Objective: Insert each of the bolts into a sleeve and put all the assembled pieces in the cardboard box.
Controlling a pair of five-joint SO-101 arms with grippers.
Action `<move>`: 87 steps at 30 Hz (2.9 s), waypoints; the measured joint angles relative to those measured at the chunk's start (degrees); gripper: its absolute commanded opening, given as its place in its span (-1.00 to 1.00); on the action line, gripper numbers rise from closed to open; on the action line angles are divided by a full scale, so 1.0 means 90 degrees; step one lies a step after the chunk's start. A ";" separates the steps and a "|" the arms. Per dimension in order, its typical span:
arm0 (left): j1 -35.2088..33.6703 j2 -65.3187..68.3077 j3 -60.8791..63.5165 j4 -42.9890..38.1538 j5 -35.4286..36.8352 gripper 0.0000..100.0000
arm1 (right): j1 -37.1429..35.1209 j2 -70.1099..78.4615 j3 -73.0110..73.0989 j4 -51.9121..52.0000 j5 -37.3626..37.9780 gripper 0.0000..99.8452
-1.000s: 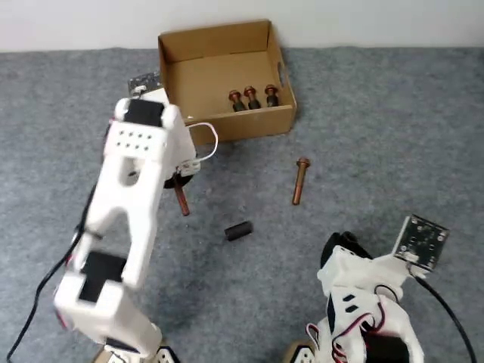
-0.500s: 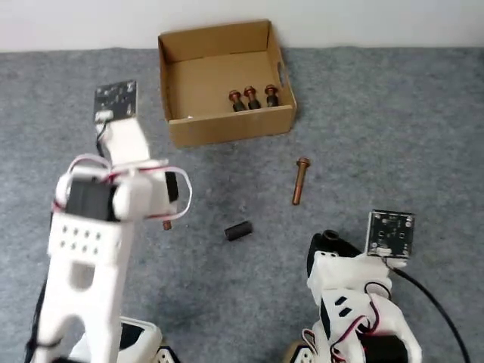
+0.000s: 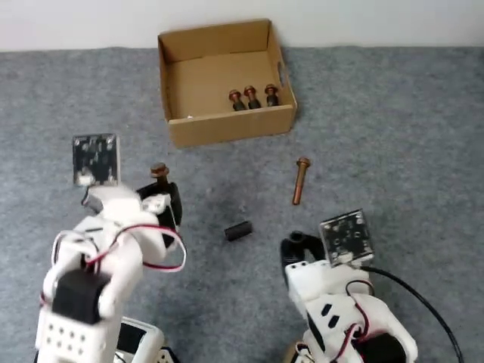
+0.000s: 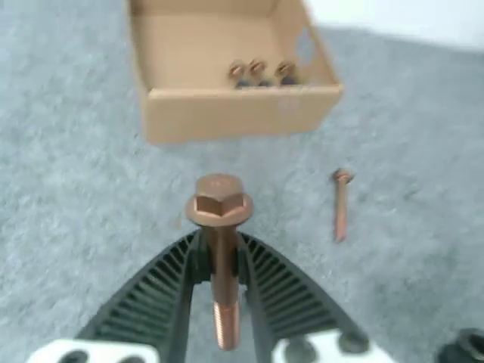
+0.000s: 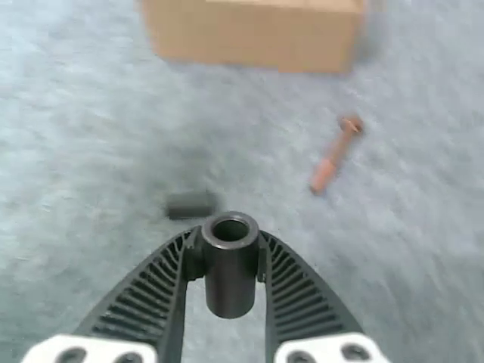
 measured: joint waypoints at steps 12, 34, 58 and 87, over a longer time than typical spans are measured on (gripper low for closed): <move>0.1436 -0.2481 0.0967 -0.1006 0.1045 -0.99 | -0.1778 0.0000 0.0000 -0.0889 0.0527 -0.98; 0.2422 -0.3653 0.2354 -0.1836 0.1368 -0.99 | -0.2452 0.0010 0.0000 -0.1065 0.1094 -0.98; 0.3175 -0.3741 0.2823 -0.0371 0.0098 -0.98 | -0.2481 0.0088 0.0029 -0.1065 0.1465 -0.98; 0.3204 -0.3741 0.2168 0.0205 -0.0049 -0.57 | -0.2462 0.0059 0.0010 -0.1055 0.1504 -0.98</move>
